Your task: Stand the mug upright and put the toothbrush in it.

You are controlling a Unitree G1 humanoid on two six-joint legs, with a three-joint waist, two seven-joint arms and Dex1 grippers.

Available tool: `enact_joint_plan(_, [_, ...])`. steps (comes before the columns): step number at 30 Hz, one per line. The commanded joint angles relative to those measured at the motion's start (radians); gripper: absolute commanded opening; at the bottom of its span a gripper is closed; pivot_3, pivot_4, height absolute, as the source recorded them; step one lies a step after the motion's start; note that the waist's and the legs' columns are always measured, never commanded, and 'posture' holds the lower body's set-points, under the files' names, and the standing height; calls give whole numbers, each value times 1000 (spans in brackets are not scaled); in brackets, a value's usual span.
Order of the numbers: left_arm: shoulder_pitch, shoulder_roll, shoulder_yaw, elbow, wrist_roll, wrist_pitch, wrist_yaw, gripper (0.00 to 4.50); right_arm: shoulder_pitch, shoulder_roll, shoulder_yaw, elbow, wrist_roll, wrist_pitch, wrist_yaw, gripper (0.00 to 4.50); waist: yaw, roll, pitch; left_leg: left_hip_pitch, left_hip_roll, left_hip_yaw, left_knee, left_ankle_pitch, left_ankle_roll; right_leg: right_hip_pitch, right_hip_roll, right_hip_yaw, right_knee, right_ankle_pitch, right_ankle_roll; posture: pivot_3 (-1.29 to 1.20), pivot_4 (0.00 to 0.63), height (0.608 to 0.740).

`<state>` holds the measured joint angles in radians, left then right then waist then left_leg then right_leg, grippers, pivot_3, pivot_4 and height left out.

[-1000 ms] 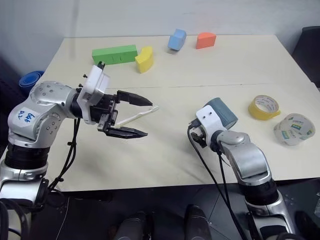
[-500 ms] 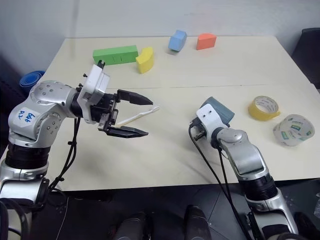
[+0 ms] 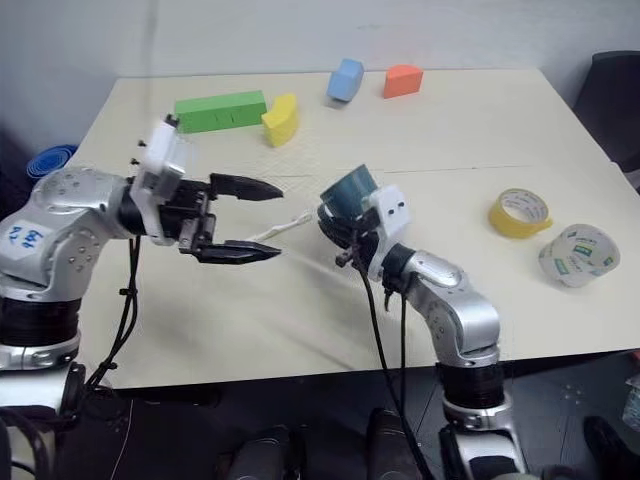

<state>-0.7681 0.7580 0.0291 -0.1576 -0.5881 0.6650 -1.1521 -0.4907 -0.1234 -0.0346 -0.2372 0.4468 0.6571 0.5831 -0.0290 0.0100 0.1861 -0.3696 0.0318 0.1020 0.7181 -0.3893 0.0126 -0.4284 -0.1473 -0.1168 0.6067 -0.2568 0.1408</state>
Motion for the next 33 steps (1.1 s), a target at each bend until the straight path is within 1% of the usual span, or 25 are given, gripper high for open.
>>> enact_joint_plan(1, [24, 46, 56, -53, -22, 24, 22, 4500, -2, 84, -35, 112, 48, -163, 25, 23, -3, 0, 0, 0, 0, 0, 0, 0, 0, 0, 0, 0, 0, 0, 0, 0, 150, 740])
enact_joint_plan(4, [46, 92, 93, -64, -29, 52, 37, 4500, -6, 148, -57, 247, 73, -256, 49, 23, -6, 0, 0, 1, 0, 0, -1, 0, 0, 0, 0, 0, 1, 0, 0, 0, 150, 740])
enact_joint_plan(9, [59, 154, 115, -73, -35, 72, 40, 4500, 5, 182, -17, 362, 53, -364, 124, 23, -10, 0, 0, 2, 0, 0, -1, 0, 0, 0, 0, 0, 1, 0, 0, 0, 150, 740])
enact_joint_plan(13, [34, 173, 110, -68, -37, 82, 37, 4500, 54, 174, 6, 345, 56, -376, 139, 23, -12, 0, 0, 2, 0, 0, -1, 0, -1, 0, 0, 0, 1, 0, 0, 0, 150, 740])
enact_joint_plan(17, [16, 168, 92, -53, -33, 72, 28, 4500, 145, 132, 48, 239, 96, -291, 164, 23, -11, 0, 0, 2, 0, -1, -2, 0, -1, 0, 0, 0, 2, 0, 0, 0, 150, 740])
enact_joint_plan(20, [5, 154, 68, -40, -23, 56, 18, 4500, 191, 106, 59, 194, 98, -267, 152, 857, -11, 0, 0, 2, 0, -1, -1, 0, -1, 1, 0, 0, 1, 0, 0, 0, 150, 740])
enact_joint_plan(22, [-8, 143, 50, -27, -18, 46, 12, 4500, 208, 90, 61, 175, 88, -266, 135, 1498, -10, 0, 0, 2, 0, 0, -1, 0, -1, 1, 0, 0, 1, 0, 0, 0, 150, 740])
enact_joint_plan(29, [-62, 110, 0, 37, 7, 11, -16, 4500, 281, 7, 78, 69, 55, -244, 79, 4001, -2, 0, 0, 2, 0, 0, -1, 0, -1, 0, 0, 1, 1, 0, 0, 0, 150, 740])
enact_joint_plan(30, [-63, 107, -7, 45, 14, 1, -22, 4500, 295, -17, 82, 35, 48, -231, 71, 4269, -2, 0, 0, 2, 0, 0, -1, 0, -1, 0, 0, 1, 1, 0, 0, 0, 150, 740])
enact_joint_plan(33, [-58, 103, -18, 68, 30, -21, -35, 4500, 330, -79, 85, -59, 41, -182, 47, 4269, -1, 0, 0, 2, 0, 1, -1, 0, -1, 0, 0, 1, 1, 0, 0, 0, 150, 740])
